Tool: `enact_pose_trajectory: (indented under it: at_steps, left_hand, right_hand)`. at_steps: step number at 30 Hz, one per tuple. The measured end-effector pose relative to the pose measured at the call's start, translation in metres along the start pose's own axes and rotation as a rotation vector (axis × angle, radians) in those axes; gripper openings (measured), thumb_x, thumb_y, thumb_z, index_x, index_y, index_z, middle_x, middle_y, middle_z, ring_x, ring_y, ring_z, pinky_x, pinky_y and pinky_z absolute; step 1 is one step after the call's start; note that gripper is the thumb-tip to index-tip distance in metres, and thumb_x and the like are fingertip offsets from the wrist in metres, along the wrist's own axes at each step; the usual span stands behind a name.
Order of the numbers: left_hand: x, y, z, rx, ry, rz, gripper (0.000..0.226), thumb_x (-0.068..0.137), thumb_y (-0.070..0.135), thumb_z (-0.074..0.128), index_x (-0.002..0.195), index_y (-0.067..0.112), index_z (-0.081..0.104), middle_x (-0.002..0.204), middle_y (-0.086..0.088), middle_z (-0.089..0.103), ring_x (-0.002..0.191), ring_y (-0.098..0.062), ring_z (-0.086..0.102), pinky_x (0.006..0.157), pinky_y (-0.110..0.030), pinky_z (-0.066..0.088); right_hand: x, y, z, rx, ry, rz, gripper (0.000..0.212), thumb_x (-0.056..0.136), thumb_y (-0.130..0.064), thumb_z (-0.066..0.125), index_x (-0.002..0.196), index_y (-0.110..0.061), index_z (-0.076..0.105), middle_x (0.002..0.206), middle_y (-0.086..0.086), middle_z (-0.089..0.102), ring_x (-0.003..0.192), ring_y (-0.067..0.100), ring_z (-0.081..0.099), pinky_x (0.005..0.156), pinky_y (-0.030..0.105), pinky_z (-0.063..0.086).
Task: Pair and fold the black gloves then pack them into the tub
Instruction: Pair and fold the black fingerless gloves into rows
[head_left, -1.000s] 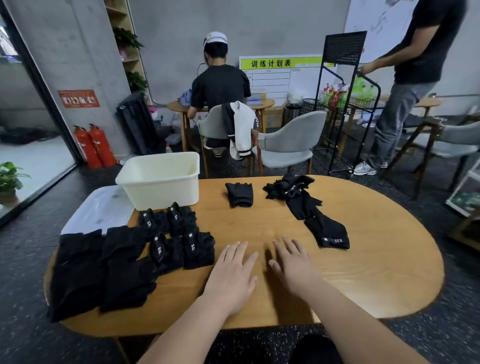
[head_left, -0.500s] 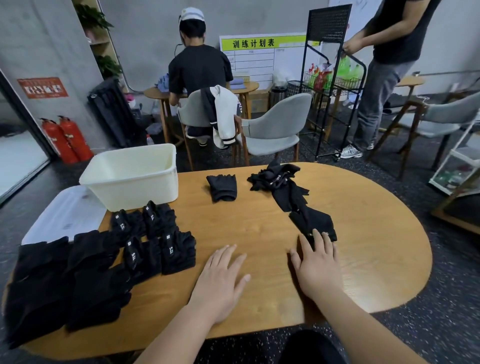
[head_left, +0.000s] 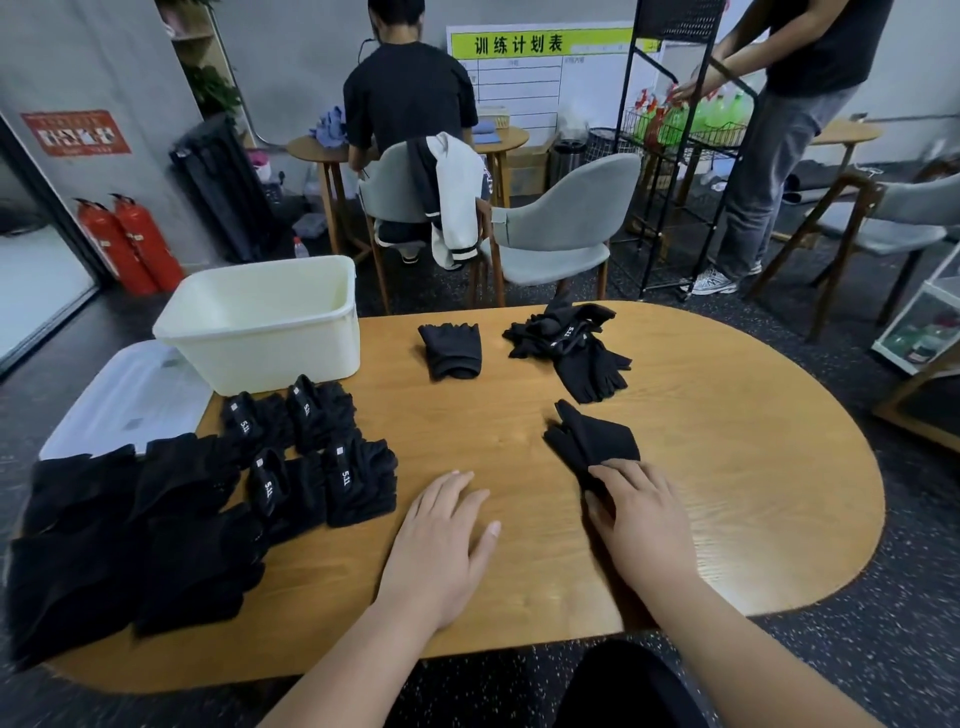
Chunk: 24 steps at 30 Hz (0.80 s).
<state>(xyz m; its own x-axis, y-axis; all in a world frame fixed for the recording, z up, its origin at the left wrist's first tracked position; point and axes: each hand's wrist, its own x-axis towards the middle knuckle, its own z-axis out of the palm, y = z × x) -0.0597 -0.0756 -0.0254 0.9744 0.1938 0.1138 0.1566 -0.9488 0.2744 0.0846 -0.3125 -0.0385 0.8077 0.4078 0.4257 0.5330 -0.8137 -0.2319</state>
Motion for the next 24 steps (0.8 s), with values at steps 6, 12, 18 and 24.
enact_pose_trajectory:
  at_steps: [6,12,18,24]
  left_hand:
    - [-0.002,0.003,-0.004,-0.014,0.015,-0.016,0.057,0.111,0.059,0.022,0.156,0.032,0.044,0.168,0.012,0.025,0.158,-0.007,0.01,0.131,-0.033,0.015]
    - [-0.003,0.005,-0.008,-0.007,0.025,-0.037,0.055,0.111,0.057,0.022,0.157,0.031,0.04,0.165,0.011,0.023,0.156,-0.009,0.014,0.128,-0.035,0.024]
    - [-0.005,0.006,-0.009,0.012,0.054,-0.057,0.056,0.111,0.055,0.023,0.158,0.028,0.037,0.162,0.009,0.024,0.154,-0.011,0.019,0.126,-0.035,0.029]
    - [-0.004,0.006,-0.011,-0.013,0.023,-0.074,0.056,0.11,0.056,0.023,0.159,0.03,0.031,0.164,0.01,0.018,0.155,-0.012,0.016,0.127,-0.037,0.027]
  right_hand:
    - [0.017,-0.014,-0.013,-0.023,-0.04,-0.066,0.024,0.092,-0.021,0.077,0.114,-0.028,0.077,0.107,-0.009,0.074,0.096,0.021,0.066,0.081,0.038,0.052]
    - [0.072,-0.065,-0.054,0.421,-0.163,0.155,0.013,0.105,-0.035,0.062,0.114,-0.042,0.067,0.093,-0.011,0.074,0.079,0.008,0.067,0.062,0.026,0.053]
    - [0.083,-0.076,-0.049,1.049,-0.016,0.555,0.025,0.102,-0.028,0.068,0.127,-0.022,0.069,0.103,-0.002,0.071,0.087,0.015,0.072,0.075,0.037,0.064]
    - [0.02,-0.048,0.009,0.194,-0.139,0.177,0.051,0.098,-0.039,0.069,0.146,-0.031,0.053,0.147,0.0,0.047,0.124,0.022,0.054,0.1,0.041,0.054]
